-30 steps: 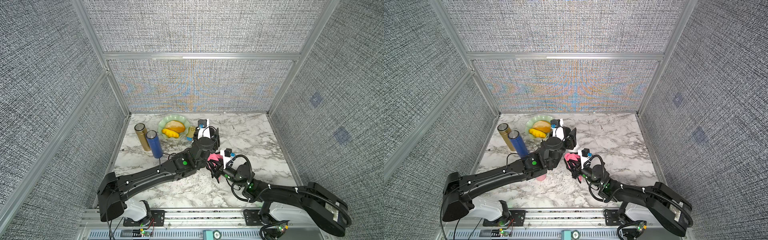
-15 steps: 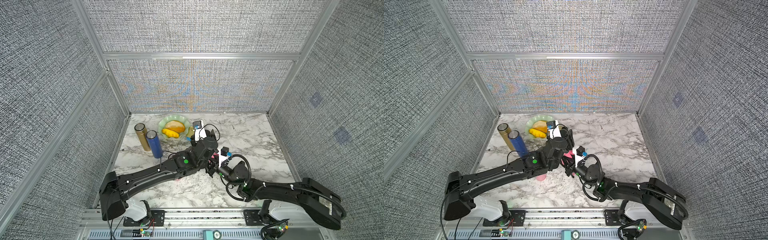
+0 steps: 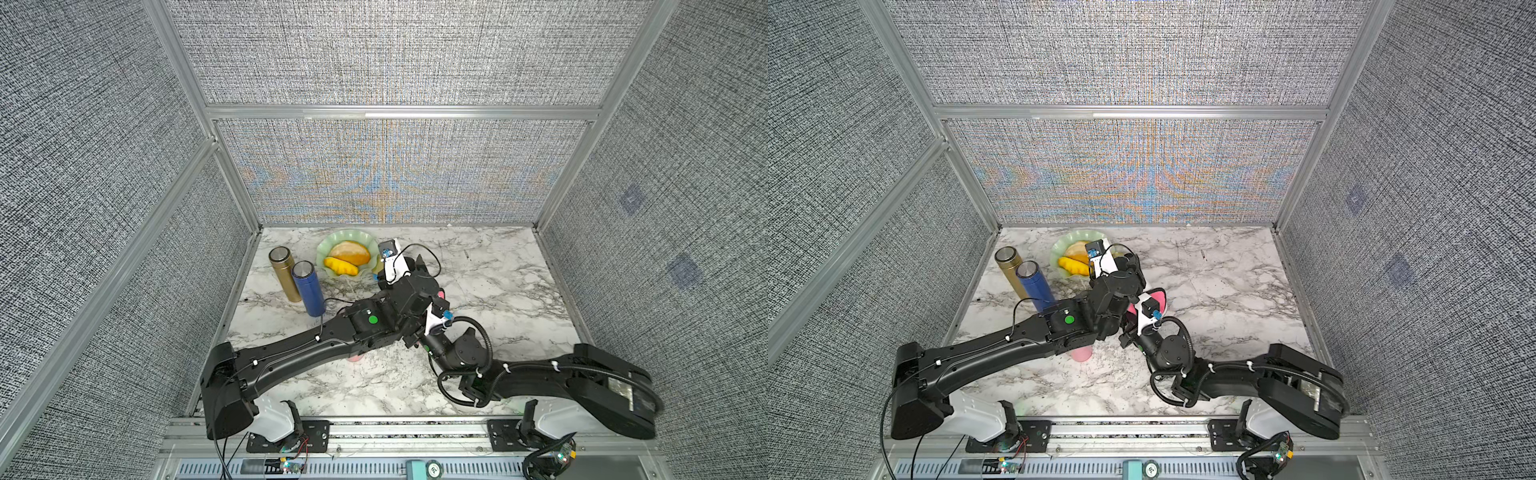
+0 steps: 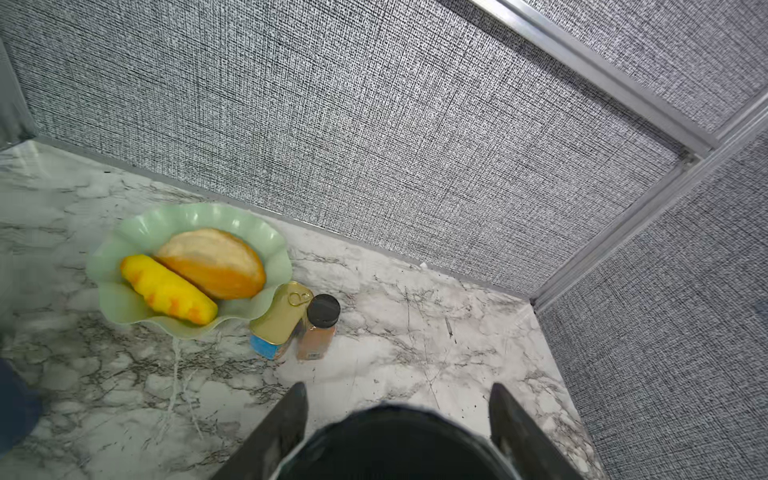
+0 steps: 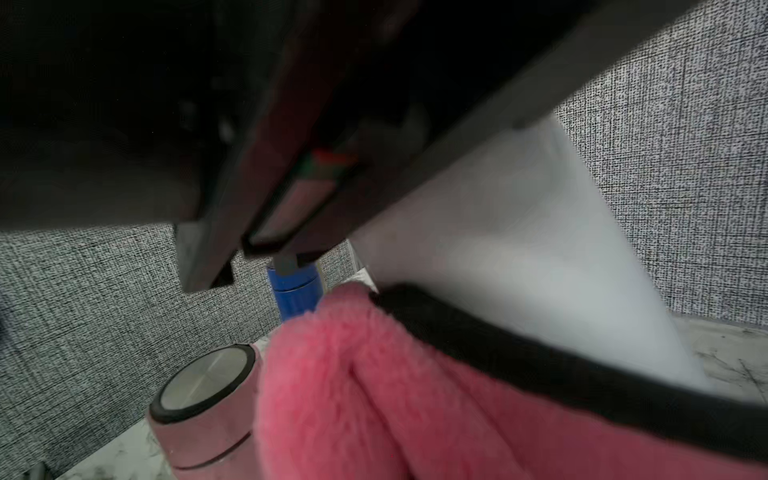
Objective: Wipe the surface of the thermos
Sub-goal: Wipe the dirt from the surface of the thermos.
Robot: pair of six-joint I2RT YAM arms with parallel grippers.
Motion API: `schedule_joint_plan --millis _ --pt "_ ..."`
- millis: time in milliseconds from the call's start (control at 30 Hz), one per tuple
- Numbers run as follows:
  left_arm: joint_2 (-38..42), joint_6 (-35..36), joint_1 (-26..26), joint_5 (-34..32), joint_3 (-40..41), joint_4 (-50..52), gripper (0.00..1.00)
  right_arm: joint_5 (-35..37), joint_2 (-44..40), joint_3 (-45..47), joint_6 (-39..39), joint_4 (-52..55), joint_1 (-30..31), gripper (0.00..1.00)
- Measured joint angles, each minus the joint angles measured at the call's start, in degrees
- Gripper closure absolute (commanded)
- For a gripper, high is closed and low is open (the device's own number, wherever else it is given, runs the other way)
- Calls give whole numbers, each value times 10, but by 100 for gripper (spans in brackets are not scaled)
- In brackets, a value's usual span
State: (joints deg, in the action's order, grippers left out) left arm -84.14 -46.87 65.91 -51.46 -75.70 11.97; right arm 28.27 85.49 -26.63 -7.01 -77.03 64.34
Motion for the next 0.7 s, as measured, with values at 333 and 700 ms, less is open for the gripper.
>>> schedule_joint_plan --millis 333,700 --pt "-21 -44 2 -1 -32 33 100 129 72 18 11 -58 13 100" --pt "-28 -57 0 -6 -39 57 100 182 117 -61 50 -87 34 100"
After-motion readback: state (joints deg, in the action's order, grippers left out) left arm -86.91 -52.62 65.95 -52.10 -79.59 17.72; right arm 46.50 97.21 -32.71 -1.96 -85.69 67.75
